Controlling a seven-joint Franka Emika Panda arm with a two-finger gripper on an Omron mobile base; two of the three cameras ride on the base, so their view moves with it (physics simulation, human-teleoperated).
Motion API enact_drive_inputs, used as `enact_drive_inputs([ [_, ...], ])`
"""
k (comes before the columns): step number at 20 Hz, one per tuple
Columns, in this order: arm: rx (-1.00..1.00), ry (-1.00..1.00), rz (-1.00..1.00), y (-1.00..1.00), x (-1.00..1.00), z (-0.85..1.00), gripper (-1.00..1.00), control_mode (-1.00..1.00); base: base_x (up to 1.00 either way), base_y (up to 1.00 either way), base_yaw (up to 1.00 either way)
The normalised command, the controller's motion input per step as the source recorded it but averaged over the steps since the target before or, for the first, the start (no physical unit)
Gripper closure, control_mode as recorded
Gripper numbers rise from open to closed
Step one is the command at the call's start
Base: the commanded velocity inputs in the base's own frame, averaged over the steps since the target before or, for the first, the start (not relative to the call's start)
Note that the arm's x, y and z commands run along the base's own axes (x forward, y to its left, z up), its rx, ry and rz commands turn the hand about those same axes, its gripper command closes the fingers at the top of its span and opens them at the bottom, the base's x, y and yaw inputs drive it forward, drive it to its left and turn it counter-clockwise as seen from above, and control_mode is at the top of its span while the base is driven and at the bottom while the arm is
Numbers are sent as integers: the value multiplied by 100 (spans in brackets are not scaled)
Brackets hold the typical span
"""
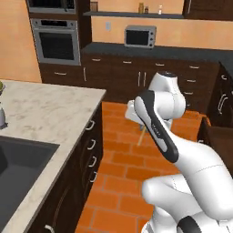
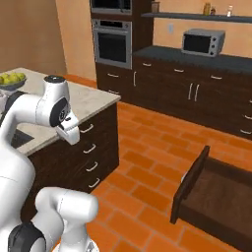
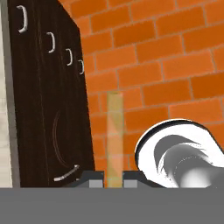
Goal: Take a straw from the drawer in front and place it inside the glass cup on the dining counter.
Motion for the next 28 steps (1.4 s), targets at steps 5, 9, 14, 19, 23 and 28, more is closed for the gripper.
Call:
enact_drive_inputs([
  [5,0,0,0,0,0,0,100,100,-35,31,64],
  [9,0,0,0,0,0,0,100,100,-100,56,13],
  [14,0,0,0,0,0,0,100,100,-100,79,-9],
  [19,0,0,0,0,0,0,100,100,-100,87,-23],
  [23,0,0,0,0,0,0,100,100,-100,96,-25],
  [28,0,0,0,0,0,0,100,100,-100,99,-25],
])
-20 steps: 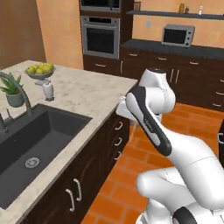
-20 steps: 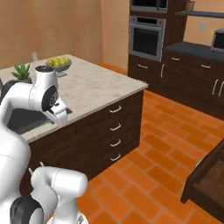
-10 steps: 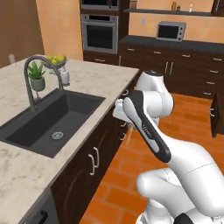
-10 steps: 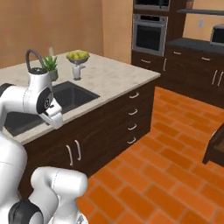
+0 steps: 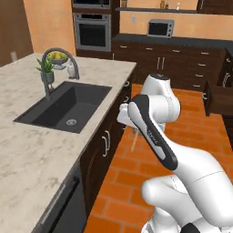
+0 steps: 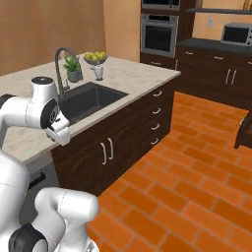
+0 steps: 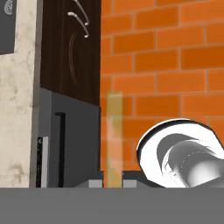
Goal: Take a straw from the drawer in front and place it inside the glass cup on the dining counter.
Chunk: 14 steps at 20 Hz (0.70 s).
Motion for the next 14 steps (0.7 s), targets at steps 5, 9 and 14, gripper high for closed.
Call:
enact_drive_inputs([
  [5,0,0,0,0,0,0,100,100,-100,99,-25],
  [9,0,0,0,0,0,0,100,100,-100,96,-25],
  [14,0,0,0,0,0,0,100,100,-100,95,-24],
])
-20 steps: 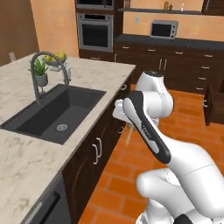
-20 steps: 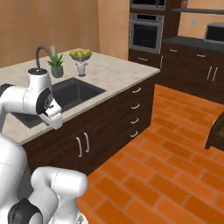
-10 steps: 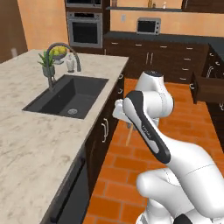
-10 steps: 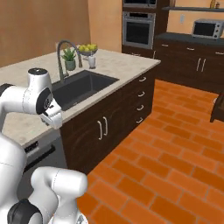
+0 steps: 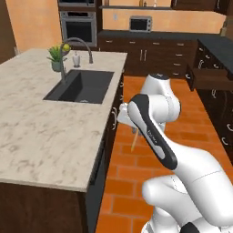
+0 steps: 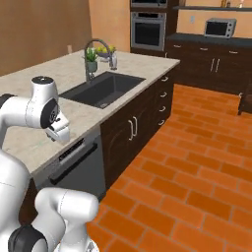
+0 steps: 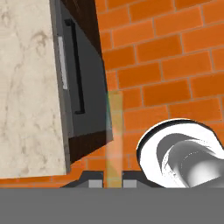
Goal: Take a straw from the drawer in front and place it inside the glass cup on the dining counter.
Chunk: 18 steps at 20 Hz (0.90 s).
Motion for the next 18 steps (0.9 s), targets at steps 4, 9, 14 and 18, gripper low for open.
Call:
enact_drive_inputs([
  [4,0,0,0,0,0,0,100,100,-69,100,-18],
  [9,0,0,0,0,0,0,100,100,-41,100,-19],
  [14,0,0,0,0,0,0,100,100,-5,100,-21],
  [18,0,0,0,0,0,0,100,100,0,100,-19],
])
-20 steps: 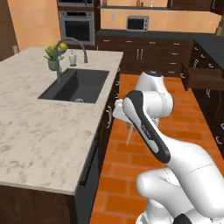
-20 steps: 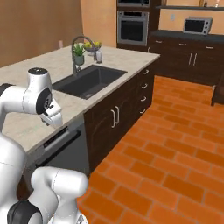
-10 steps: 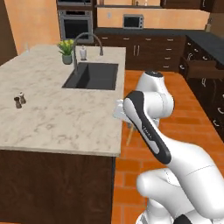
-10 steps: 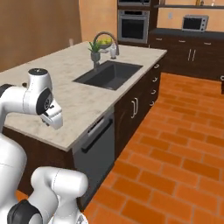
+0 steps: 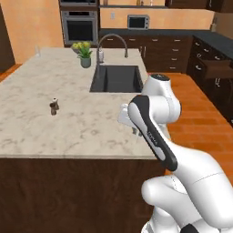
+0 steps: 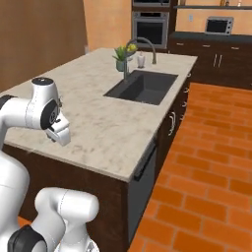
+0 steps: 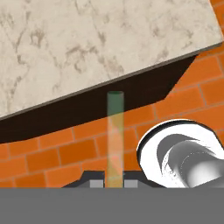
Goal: Take a straw from the drawer in front and place it inside the glass cup on the dining counter.
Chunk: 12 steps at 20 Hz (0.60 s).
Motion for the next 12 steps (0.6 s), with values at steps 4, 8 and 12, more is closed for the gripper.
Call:
enact_drive_inputs([
  [4,0,0,0,0,0,0,100,100,0,100,-20],
  [8,0,0,0,0,0,0,100,100,0,100,-19],
  [12,0,0,0,0,0,0,100,100,0,100,-20],
])
